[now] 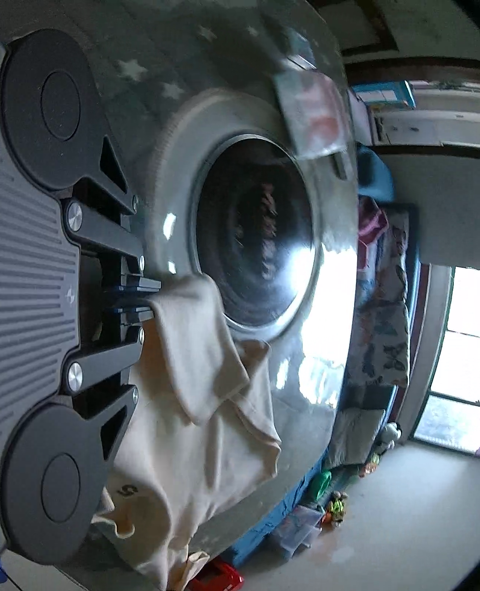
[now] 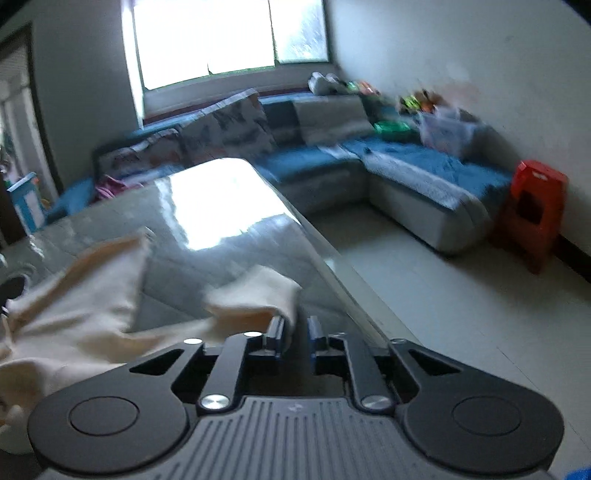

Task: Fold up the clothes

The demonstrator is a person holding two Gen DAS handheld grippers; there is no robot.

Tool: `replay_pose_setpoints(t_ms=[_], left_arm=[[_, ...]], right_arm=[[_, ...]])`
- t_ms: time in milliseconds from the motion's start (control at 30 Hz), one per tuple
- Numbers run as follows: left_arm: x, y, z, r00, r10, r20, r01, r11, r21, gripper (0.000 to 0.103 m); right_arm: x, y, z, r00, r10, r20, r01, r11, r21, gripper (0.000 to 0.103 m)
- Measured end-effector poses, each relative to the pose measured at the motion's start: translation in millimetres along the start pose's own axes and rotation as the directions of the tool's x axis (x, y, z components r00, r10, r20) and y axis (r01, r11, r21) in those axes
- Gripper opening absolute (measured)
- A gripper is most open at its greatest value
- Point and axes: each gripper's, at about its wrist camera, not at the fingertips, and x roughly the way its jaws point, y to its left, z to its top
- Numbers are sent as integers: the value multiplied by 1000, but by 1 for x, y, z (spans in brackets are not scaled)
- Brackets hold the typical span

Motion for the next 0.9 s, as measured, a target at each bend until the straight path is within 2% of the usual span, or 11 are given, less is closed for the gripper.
replay_pose_setpoints(t_ms=[67, 167, 233, 300, 400, 500, 733, 833, 900], left_arm=[[-6, 4, -2, 1000, -1, 5, 1, 1000, 0, 20], [-12, 4, -5, 1000, 20, 18, -20, 1000, 23, 31], [-17, 4, -5, 999, 19, 32, -20, 999, 31, 32], [-21, 3, -5, 999, 14, 47, -16, 999, 40, 34], [-27, -1, 1, 997, 14, 76, -18, 999, 51, 39], [-31, 0, 5, 996, 14, 93, -19, 998, 52, 44], [-34, 7, 8, 994, 36, 101, -40, 998, 41, 45], [-32, 3, 12, 994, 14, 110, -19, 999, 50, 46], [-27, -7, 15, 994, -20, 107, 12, 997, 72, 46]], right_arm=[[-4, -6, -3, 1000, -11, -4, 11, 1000, -8, 24], [-9, -6, -3, 999, -38, 1, 38, 999, -36, 34], [-12, -4, -1, 1000, -27, 5, 27, 999, -42, 34], [-12, -1, -1, 1000, -8, 7, 8, 998, -62, 44], [-1, 21, -1, 999, 35, -6, -35, 987, -154, 51], [13, 44, -3, 999, 39, -11, -40, 968, -249, 59], [28, 27, 6, 995, -95, 22, 97, 969, -226, 60], [34, 19, 10, 987, -154, 35, 158, 965, -211, 62], [31, 6, 15, 984, -176, 33, 179, 971, -160, 64]])
